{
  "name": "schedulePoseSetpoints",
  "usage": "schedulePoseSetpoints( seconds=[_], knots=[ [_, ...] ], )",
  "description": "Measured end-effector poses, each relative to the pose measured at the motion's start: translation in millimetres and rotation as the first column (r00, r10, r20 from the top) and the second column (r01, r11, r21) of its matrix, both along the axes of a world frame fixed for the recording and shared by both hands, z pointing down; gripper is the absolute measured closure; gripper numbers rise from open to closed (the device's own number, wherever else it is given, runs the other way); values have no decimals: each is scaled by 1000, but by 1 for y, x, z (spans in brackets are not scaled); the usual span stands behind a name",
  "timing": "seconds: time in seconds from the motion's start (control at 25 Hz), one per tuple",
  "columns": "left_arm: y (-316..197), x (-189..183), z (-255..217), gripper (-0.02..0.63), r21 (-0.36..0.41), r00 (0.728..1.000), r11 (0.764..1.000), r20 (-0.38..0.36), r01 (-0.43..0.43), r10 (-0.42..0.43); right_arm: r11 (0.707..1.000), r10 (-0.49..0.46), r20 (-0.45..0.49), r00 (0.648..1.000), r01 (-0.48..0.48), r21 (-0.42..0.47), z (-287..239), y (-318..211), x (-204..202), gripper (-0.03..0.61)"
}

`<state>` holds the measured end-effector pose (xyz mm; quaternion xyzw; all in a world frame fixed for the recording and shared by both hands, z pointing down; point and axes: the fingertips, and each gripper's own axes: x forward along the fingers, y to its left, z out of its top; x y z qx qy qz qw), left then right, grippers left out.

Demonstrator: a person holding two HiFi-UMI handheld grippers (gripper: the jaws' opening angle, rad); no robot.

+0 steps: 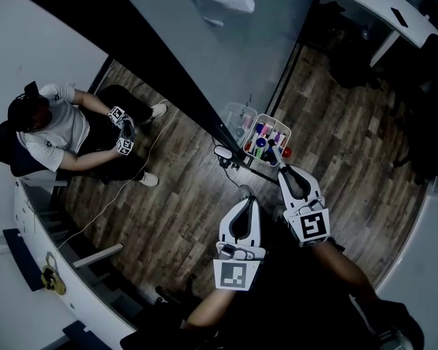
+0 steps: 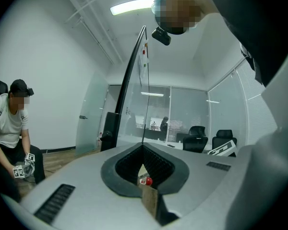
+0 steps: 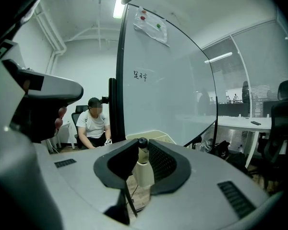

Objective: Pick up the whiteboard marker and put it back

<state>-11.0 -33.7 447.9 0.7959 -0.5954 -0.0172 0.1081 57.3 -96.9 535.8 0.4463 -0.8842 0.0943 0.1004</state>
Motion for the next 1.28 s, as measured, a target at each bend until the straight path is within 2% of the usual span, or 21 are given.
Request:
schedulePoseSetpoints(
  seconds=[0.52, 1.28],
  knots=[
    [2, -1, -8, 612, 29, 1000, 1000, -2, 5, -5, 1000, 17, 34, 999, -17, -10, -9, 3, 6, 500],
    [14, 10, -36, 612, 92, 1000, 995, -4, 24, -24, 998, -11, 61, 998, 7, 65, -42, 26, 24, 500]
  ],
)
